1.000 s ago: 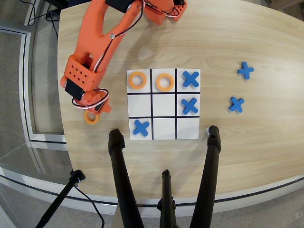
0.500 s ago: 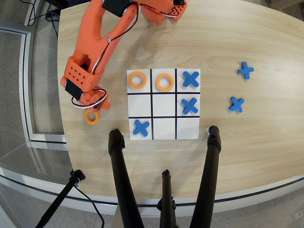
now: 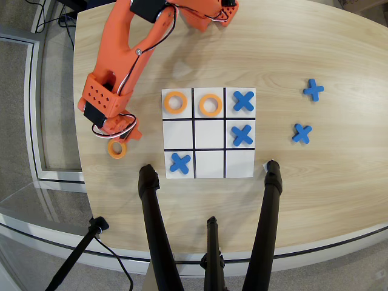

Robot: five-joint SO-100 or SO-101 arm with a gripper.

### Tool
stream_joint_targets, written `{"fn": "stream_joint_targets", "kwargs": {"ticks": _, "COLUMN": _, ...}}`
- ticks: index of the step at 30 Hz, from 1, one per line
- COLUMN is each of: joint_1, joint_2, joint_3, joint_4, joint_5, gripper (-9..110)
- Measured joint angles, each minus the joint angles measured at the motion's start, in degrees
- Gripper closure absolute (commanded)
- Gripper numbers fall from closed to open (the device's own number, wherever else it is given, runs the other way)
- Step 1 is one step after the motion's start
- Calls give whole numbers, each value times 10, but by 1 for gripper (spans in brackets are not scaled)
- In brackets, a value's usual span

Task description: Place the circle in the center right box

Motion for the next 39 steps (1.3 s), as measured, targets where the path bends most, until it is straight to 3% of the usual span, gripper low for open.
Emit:
{"fn": "stream_joint_targets", "kwargs": {"ticks": 32, "joint_1": 0, "joint_2": -5, "joint_3": 18, "joint_4": 0, "joint_5": -4, "gripper": 81}}
{"fn": "stream_joint_targets", "kwargs": {"ticks": 39, "joint_1": -4, "joint_2": -4, "joint_3": 38, "joint_4": -15, "joint_5": -3, "gripper": 87}}
